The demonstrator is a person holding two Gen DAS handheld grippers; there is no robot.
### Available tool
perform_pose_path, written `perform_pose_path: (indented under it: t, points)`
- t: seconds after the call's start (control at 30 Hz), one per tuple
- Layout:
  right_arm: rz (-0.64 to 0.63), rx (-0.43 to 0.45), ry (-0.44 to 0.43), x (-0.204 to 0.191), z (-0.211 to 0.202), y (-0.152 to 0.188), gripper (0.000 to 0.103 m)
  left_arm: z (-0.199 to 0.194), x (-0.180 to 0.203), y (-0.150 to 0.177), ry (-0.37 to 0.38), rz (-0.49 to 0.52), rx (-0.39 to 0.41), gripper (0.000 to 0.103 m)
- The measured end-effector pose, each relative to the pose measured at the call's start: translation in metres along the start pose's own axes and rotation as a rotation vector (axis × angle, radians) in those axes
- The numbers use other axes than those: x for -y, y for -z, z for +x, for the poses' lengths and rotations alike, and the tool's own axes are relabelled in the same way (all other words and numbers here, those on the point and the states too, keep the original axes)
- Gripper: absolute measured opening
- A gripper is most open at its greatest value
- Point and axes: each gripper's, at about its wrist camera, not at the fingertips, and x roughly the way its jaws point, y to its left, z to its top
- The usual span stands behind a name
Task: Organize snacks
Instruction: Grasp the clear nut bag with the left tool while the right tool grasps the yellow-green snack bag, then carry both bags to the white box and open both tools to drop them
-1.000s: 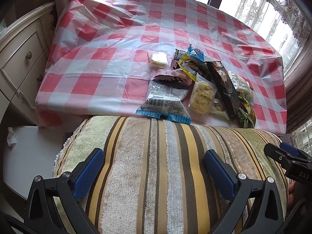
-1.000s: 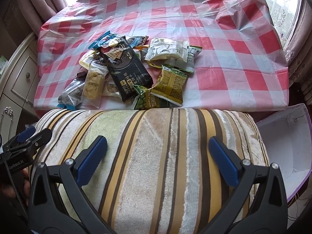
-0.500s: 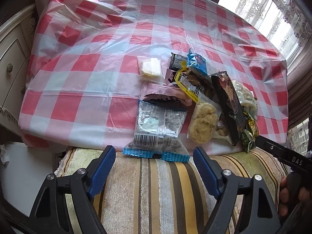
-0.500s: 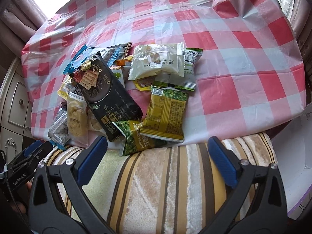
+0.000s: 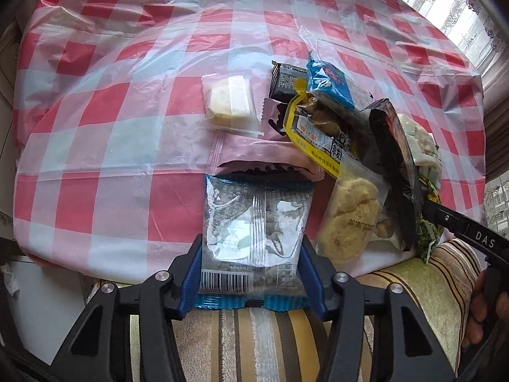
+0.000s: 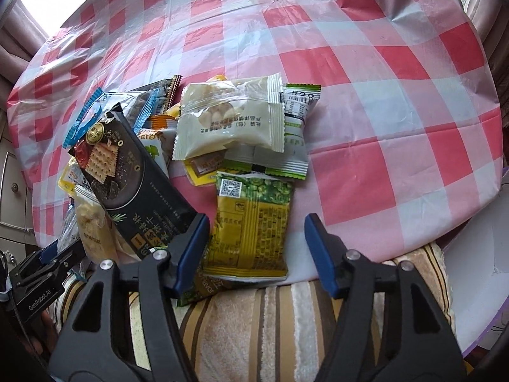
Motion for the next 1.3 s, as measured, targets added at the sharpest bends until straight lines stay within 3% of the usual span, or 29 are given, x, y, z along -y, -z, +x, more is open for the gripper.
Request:
perform_pose_path:
  t: [0.03, 0.2, 0.4, 0.73, 1.0, 1.3]
  points:
    - [-0.002, 0.003, 0.009, 0.0, 0.0, 0.0, 0.048, 0.0, 0.0, 0.001, -0.001, -0.003, 0.003, 0.053]
    - [-0.004, 0.017, 0.004, 0.001, -0.005, 0.005, 0.042, -0.01, -0.003, 0.008, -0.028, -0.029, 0.034, 0.049]
    - [-0.016, 0.075, 0.015, 0.001, -0.023, 0.011, 0.041, -0.031, -0.011, 0.018, -0.048, -0.067, 0.087, 0.048]
    - [-0.017, 0.174, 0.021, 0.012, -0.057, 0.02, 0.041, -0.062, 0.015, 0.018, -0.095, -0.042, 0.197, 0.047]
    - [0.045, 0.225, 0.033, 0.051, -0.077, 0.025, 0.041, -0.075, 0.093, 0.016, 0.004, 0.114, 0.221, 0.047]
    - [0.215, 0.251, 0.094, 0.143, -0.1, 0.044, 0.041, -0.069, 0.207, 0.025, 0.187, 0.308, 0.171, 0.047]
